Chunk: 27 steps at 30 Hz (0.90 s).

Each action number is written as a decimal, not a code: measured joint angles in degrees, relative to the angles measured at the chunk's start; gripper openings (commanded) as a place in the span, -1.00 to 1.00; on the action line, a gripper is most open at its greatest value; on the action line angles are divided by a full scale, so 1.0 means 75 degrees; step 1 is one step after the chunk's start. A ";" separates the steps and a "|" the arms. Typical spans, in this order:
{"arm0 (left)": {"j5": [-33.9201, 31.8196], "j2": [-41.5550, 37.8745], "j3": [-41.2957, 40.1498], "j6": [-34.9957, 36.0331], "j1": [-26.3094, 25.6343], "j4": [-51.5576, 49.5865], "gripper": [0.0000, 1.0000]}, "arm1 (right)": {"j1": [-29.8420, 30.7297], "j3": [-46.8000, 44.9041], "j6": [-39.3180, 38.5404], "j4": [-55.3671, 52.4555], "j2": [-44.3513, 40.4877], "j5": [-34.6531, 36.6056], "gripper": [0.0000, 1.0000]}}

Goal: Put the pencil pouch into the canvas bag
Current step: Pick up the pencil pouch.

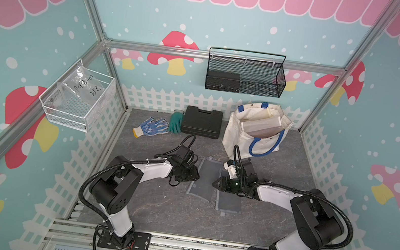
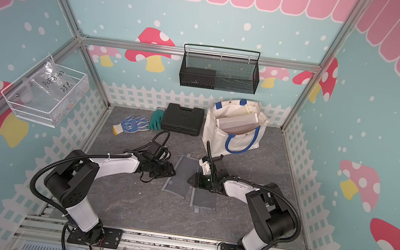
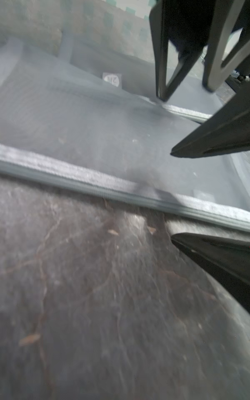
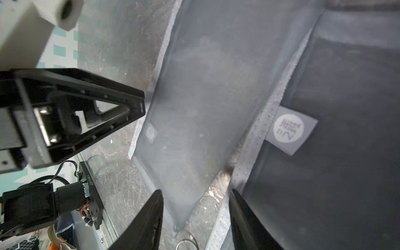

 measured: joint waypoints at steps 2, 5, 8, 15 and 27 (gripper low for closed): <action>-0.0003 0.0061 0.0000 -0.0096 -0.0224 0.0184 0.01 | -0.0003 0.0044 0.0038 0.0201 0.0160 -0.0128 0.01; -0.0003 0.0119 -0.0073 -0.0312 -0.0504 0.0490 -0.17 | 0.0000 0.0055 0.0117 0.0431 0.0268 -0.0236 0.01; 0.0015 0.0128 -0.0224 -0.0516 -0.0624 0.0699 -0.70 | 0.0000 0.0052 0.0233 0.0676 0.0350 -0.0344 -0.01; 0.0085 0.0003 -0.0487 -0.0688 -0.0653 0.0831 -1.00 | 0.0000 0.0035 0.0405 0.0912 0.0289 -0.0425 -0.33; 0.0207 -0.1714 -0.0752 -0.0560 -0.0653 0.0411 -0.44 | 0.0000 0.0175 0.0289 0.0172 -0.0965 -0.0335 -1.00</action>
